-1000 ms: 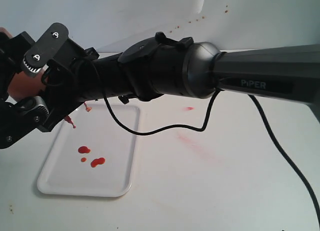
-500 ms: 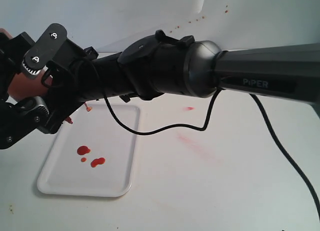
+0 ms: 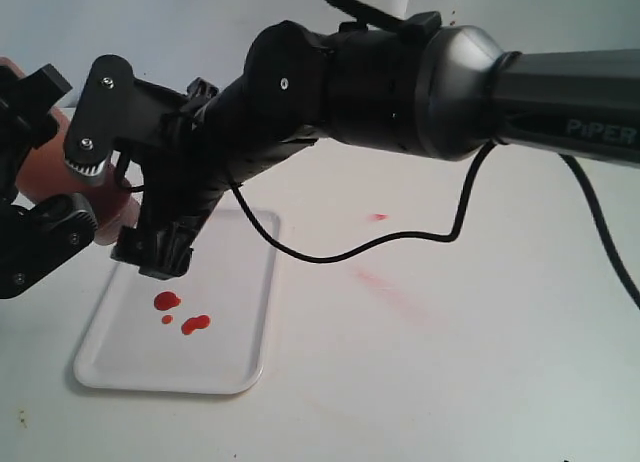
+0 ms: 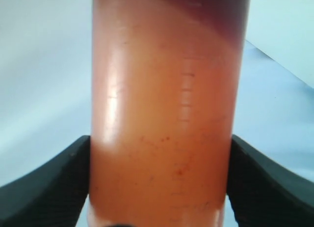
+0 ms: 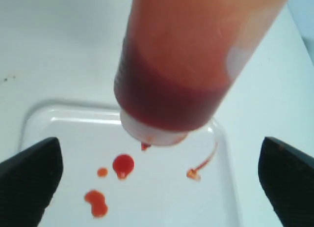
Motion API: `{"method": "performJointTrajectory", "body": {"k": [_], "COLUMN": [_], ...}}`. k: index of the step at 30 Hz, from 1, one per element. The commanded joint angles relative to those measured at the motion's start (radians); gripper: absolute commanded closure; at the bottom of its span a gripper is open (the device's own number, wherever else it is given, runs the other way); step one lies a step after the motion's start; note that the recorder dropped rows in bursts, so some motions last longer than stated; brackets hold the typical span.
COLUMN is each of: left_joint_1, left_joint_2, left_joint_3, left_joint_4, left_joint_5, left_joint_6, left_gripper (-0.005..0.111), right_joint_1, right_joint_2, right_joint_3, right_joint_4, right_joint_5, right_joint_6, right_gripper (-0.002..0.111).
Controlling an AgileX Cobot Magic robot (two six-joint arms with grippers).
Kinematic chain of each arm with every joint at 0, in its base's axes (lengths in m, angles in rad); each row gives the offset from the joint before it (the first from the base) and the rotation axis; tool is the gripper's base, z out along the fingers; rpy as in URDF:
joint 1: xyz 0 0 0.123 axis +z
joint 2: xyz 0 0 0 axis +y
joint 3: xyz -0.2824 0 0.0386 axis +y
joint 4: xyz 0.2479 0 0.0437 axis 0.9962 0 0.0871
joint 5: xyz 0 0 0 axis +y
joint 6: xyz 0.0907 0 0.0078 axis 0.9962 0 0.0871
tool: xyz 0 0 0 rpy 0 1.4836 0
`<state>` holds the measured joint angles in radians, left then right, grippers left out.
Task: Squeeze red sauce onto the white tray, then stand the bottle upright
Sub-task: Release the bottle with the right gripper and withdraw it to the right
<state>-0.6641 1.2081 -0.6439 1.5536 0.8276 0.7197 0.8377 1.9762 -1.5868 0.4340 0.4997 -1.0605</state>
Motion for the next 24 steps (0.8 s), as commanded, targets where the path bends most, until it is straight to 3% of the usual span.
{"method": "performJointTrajectory", "body": {"k": [1, 8, 14, 24], "left_joint_1": [-0.003, -0.003, -0.003, -0.003], "left_joint_2": [-0.021, -0.069, -0.062, -0.060], "left_joint_3": [-0.008, -0.008, -0.008, -0.008], "left_joint_4": [0.016, -0.030, -0.037, -0.096], "left_joint_5": [0.010, 0.001, -0.006, -0.025], "left_joint_6": [-0.005, -0.005, -0.005, -0.005], "left_gripper": [0.107, 0.107, 0.107, 0.107], "right_joint_1": [-0.003, -0.011, -0.062, -0.143], "right_joint_2": [-0.039, -0.099, -0.188, -0.392], "right_joint_3": [-0.004, -0.004, -0.004, 0.086], "right_joint_4": [-0.243, -0.374, -0.374, -0.185], "right_joint_5": [0.079, 0.191, 0.273, 0.327], "right_joint_6": [0.225, 0.359, 0.444, 0.452], "right_gripper": [0.018, 0.055, 0.106, 0.108]}}
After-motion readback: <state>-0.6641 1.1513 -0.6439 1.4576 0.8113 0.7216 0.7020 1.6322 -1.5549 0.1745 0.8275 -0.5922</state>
